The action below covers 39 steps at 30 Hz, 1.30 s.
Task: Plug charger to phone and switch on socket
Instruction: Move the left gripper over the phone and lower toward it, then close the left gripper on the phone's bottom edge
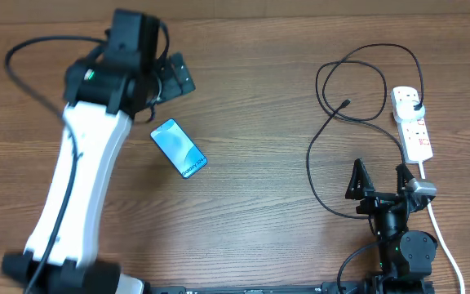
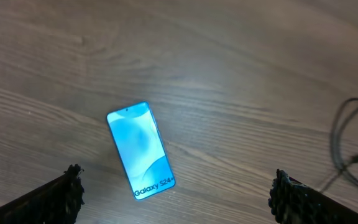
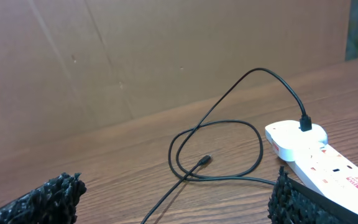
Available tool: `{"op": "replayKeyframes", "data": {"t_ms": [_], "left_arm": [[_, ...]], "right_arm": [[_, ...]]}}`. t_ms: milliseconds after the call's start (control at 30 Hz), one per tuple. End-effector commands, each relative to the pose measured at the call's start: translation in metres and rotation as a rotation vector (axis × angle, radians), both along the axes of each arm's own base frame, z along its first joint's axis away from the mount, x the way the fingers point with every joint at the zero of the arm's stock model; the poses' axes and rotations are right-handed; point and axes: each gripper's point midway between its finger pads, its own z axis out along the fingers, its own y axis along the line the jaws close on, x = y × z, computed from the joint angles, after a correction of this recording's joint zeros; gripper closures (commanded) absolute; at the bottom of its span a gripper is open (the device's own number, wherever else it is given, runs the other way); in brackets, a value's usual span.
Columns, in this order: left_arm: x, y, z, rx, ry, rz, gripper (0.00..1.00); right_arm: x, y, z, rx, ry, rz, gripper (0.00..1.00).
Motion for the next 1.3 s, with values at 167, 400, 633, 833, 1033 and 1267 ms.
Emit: {"op": "replayKeyframes", "data": {"t_ms": [167, 400, 633, 833, 1033, 1267], "left_arm": [[0.018, -0.014, -0.064, -0.041, 0.190, 0.064, 0.00], [0.020, -0.016, -0.095, -0.007, 0.274, 0.014, 0.00], [0.011, 0.003, -0.123, 0.052, 0.371, 0.197, 0.00], [0.005, 0.007, -0.142, 0.087, 0.428, 0.208, 0.00], [-0.002, 0.004, -0.168, 0.083, 0.497, 0.207, 0.01], [-0.003, -0.001, -0.200, 0.076, 0.571, 0.201, 0.00]], "right_arm": [[0.000, 0.000, -0.003, -0.008, -0.001, 0.000, 0.00], [0.000, 0.000, -0.003, -0.008, -0.001, 0.000, 0.00], [0.000, 0.000, -0.003, -0.008, -0.001, 0.000, 0.00], [0.000, 0.000, -0.003, -0.008, -0.001, 0.000, 0.00], [0.000, 0.000, -0.003, -0.008, -0.001, 0.000, 0.00], [0.000, 0.000, -0.003, -0.008, -0.001, 0.000, 0.00]]}}
